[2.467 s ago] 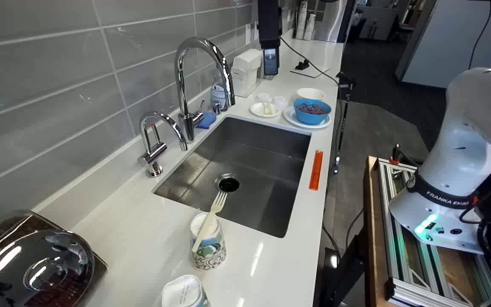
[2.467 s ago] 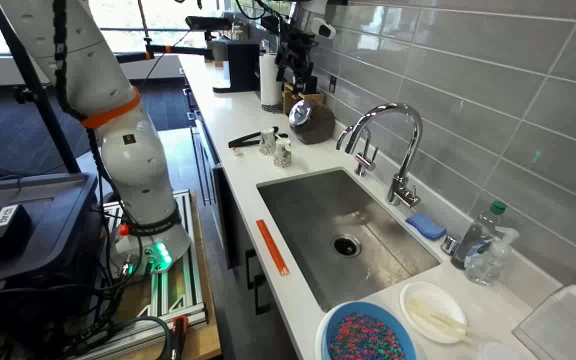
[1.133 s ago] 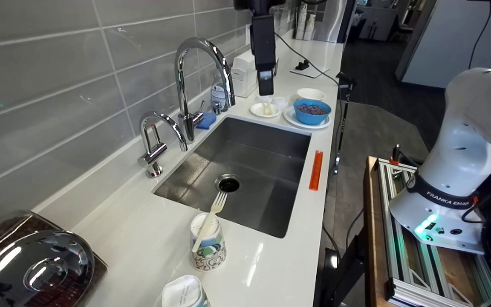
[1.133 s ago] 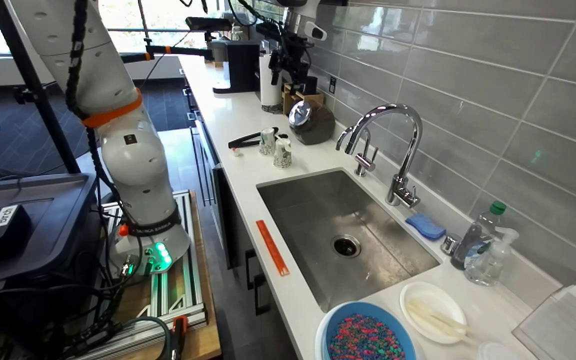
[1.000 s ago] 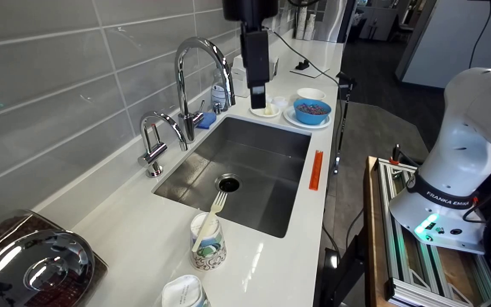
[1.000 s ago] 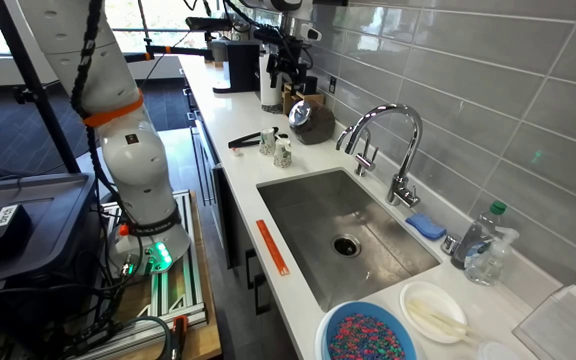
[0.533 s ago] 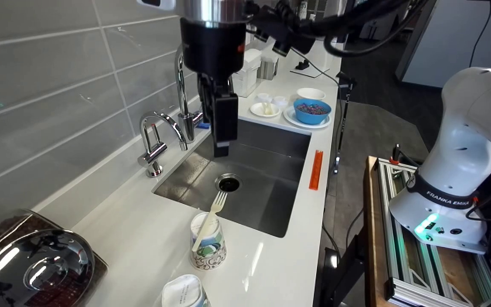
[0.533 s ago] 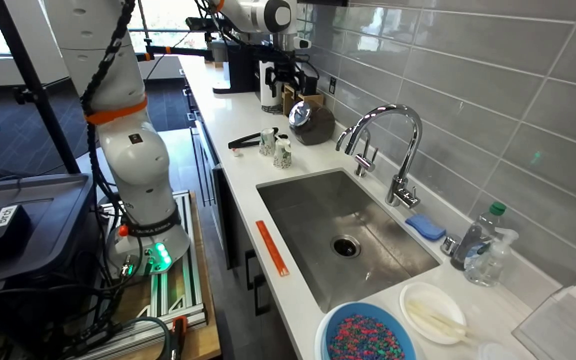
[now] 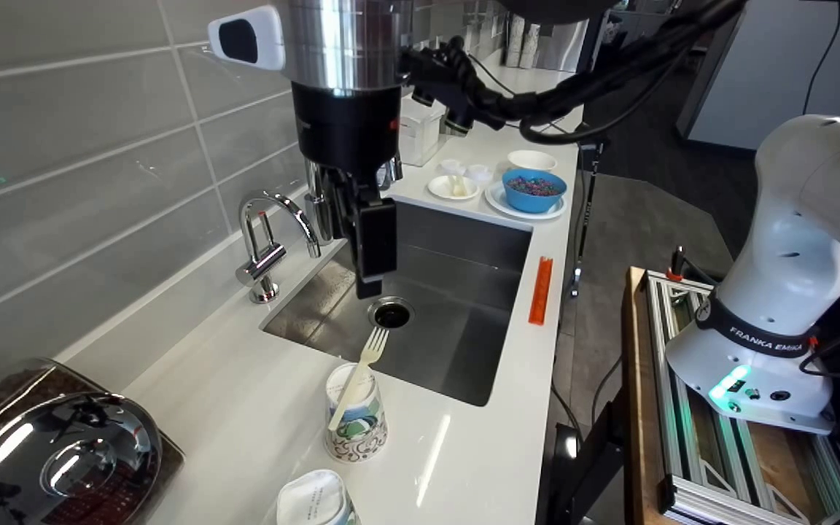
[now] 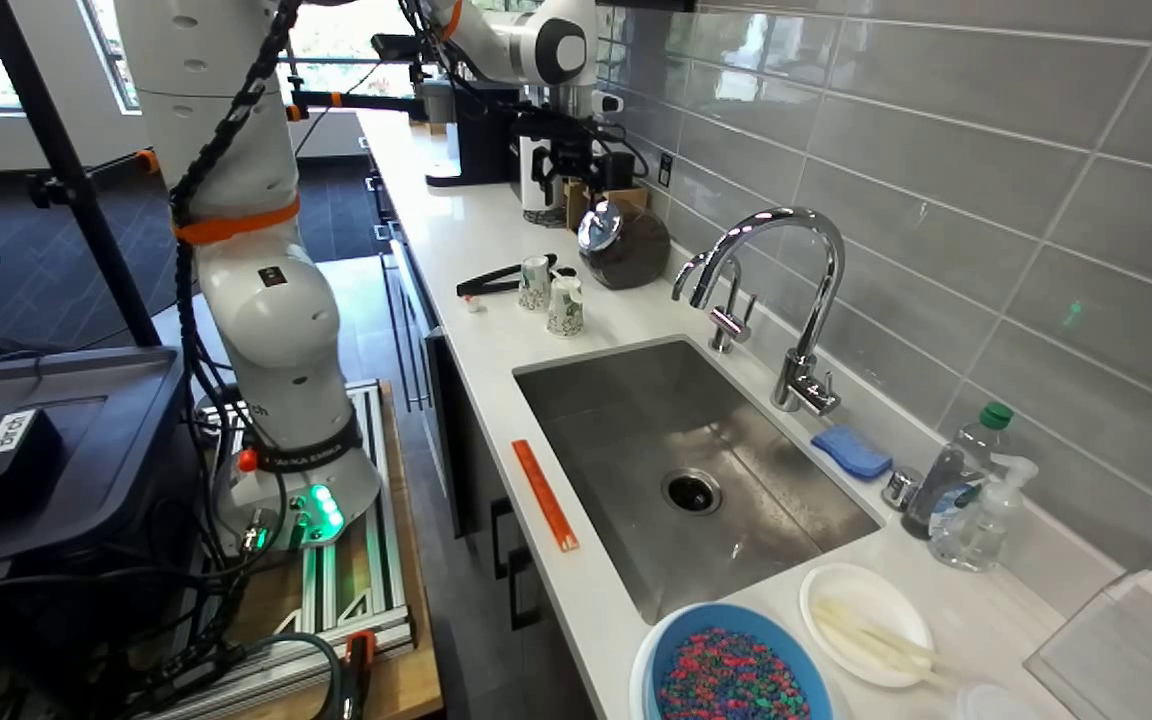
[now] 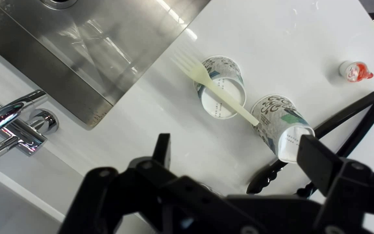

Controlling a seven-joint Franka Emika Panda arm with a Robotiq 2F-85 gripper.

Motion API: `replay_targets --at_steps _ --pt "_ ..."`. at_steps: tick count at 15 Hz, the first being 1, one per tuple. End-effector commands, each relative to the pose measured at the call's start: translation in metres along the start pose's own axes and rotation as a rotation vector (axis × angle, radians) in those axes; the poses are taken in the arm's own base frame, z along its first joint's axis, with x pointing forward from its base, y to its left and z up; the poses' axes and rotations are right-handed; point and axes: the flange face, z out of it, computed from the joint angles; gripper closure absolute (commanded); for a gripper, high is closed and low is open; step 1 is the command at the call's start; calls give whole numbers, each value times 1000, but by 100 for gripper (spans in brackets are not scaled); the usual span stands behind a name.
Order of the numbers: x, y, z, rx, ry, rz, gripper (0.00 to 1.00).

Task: Remove the fork from the top of the cup

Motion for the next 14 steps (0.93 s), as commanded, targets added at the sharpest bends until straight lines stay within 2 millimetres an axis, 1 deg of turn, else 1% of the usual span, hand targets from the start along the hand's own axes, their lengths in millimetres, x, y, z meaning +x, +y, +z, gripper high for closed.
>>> replay_targets --at_steps 1,2,6,9,11,14 --pt "5 -7 5 3 22 -87 0" --pt "6 -9 10 1 35 -137 0" --pt "10 -24 47 -3 94 -322 0" --pt "11 -32 75 1 85 -436 0" --pt "9 -33 88 3 63 -482 0" --pt "9 -33 98 -1 54 -532 0"
